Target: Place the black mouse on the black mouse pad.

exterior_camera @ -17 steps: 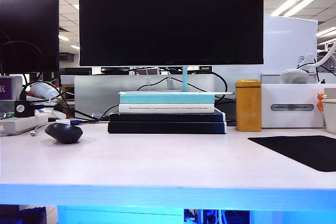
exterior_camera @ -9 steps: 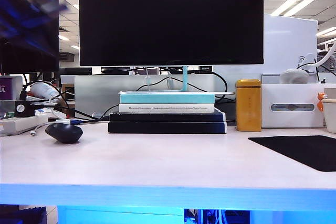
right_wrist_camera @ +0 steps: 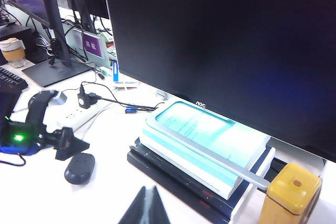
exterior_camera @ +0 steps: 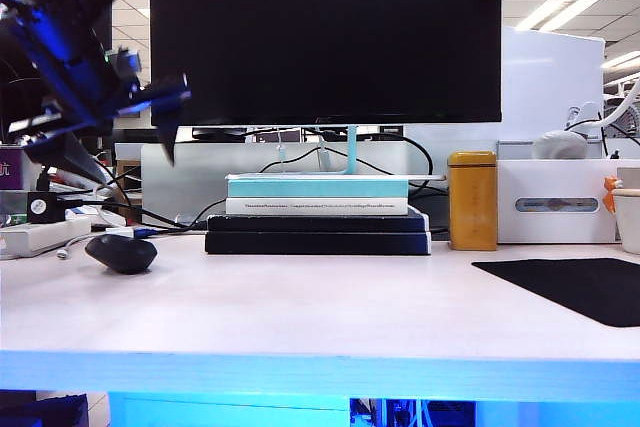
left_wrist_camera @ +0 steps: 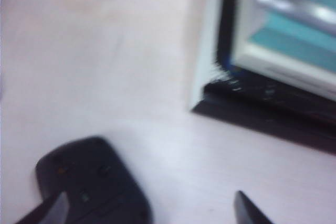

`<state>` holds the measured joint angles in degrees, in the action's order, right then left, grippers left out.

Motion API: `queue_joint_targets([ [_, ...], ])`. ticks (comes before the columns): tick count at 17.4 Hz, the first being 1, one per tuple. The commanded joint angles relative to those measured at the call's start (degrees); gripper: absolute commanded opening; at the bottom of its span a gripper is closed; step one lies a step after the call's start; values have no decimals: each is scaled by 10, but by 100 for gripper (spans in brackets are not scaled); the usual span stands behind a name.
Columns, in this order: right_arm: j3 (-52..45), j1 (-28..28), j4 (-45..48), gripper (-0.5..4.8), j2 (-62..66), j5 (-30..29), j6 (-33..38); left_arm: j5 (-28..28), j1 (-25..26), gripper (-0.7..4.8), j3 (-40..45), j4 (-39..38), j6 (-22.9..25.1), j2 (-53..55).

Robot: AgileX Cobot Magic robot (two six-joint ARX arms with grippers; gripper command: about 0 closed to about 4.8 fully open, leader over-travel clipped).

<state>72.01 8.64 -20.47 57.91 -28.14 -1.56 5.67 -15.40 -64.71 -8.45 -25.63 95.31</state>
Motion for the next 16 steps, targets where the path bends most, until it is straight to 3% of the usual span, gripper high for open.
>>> queue_joint_targets([
  [1, 4, 11, 1, -1, -3, 0, -2, 21, -2, 479, -3, -3, -36, 17],
  [5, 4, 35, 1, -2, -3, 0, -2, 38, -5, 479, -3, -6, -38, 45],
  [16, 4, 35, 1, -2, -3, -1, -2, 87, -6, 479, -3, 28, -50, 103],
])
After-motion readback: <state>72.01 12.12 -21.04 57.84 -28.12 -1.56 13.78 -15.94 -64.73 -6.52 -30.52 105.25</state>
